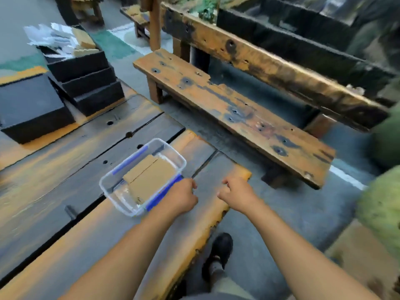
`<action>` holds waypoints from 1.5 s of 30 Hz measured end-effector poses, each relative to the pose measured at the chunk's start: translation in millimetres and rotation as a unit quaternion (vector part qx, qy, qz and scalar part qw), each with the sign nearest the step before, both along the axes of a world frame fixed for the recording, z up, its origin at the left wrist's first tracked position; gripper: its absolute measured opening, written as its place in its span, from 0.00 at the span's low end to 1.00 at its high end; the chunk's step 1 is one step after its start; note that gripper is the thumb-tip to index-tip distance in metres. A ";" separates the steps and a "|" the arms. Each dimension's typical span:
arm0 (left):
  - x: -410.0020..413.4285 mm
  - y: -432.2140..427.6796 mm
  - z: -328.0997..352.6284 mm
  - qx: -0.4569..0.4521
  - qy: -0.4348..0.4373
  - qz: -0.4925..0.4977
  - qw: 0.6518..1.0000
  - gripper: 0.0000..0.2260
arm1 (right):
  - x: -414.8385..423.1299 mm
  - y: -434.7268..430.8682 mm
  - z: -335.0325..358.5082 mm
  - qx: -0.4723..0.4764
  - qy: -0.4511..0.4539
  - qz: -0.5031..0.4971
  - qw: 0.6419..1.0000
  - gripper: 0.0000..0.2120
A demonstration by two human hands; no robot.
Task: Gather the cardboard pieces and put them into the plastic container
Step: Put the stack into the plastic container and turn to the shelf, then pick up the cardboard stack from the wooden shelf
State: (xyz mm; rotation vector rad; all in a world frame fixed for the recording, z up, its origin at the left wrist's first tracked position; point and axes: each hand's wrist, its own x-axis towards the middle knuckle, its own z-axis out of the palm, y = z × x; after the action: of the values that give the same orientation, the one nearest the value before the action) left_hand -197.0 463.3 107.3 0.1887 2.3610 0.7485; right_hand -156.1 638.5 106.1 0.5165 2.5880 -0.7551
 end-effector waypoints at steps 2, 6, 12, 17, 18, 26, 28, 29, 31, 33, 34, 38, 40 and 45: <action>13.7 31.7 0.2 -0.004 0.010 -0.064 0.998 0.17 | 36.6 24.9 0.9 0.005 -0.003 -0.057 0.998 0.22; 48.9 112.2 5.9 -0.008 0.027 -0.204 0.979 0.16 | 113.9 85.7 5.9 -0.009 0.006 -0.208 0.978 0.15; 114.4 247.7 21.7 -0.005 0.064 -0.372 0.926 0.17 | 232.2 178.6 19.1 -0.020 0.040 -0.390 0.920 0.13; 198.8 364.2 39.8 0.018 0.104 -0.486 0.868 0.17 | 340.4 248.1 31.7 -0.029 0.067 -0.516 0.854 0.09; 214.9 381.8 42.8 0.023 0.112 -0.506 0.855 0.16 | 358.9 257.5 33.7 -0.028 0.074 -0.537 0.840 0.10; 388.1 496.3 63.4 0.061 0.135 -0.697 0.702 0.09 | 529.4 292.4 60.2 -0.005 0.133 -0.714 0.688 0.07; 432.1 512.5 67.8 0.086 0.134 -0.738 0.656 0.07 | 566.1 290.8 65.6 0.018 0.129 -0.745 0.654 0.06; 452.7 520.1 69.5 0.098 0.135 -0.756 0.633 0.08 | 582.1 289.9 68.5 0.028 0.123 -0.758 0.640 0.06; 489.8 533.2 73.6 0.113 0.133 -0.785 0.594 0.10 | 609.9 288.4 73.0 0.046 0.111 -0.778 0.617 0.06; 524.7 548.1 78.5 0.125 0.133 -0.812 0.554 0.09 | 636.1 288.4 79.7 0.056 0.098 -0.795 0.596 0.06; 537.9 555.6 80.7 0.129 0.130 -0.821 0.541 0.08 | 646.4 289.5 83.7 0.060 0.096 -0.801 0.588 0.04; 597.1 595.7 104.2 0.163 0.118 -0.854 0.480 0.10 | 697.1 303.0 116.4 0.103 0.100 -0.834 0.533 0.03; 623.1 617.2 125.1 0.187 0.122 -0.863 0.454 0.10 | 718.4 312.9 138.8 0.132 0.104 -0.846 0.506 0.08; 682.7 669.9 185.5 0.252 0.127 -0.863 0.419 0.11 | 760.1 345.0 194.4 0.202 0.116 -0.855 0.464 0.12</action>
State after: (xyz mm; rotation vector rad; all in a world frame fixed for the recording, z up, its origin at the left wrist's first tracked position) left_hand 485.7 1133.2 292.8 2.5171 0.7721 0.1585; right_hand 604.0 983.5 300.6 3.4276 1.3491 -0.4984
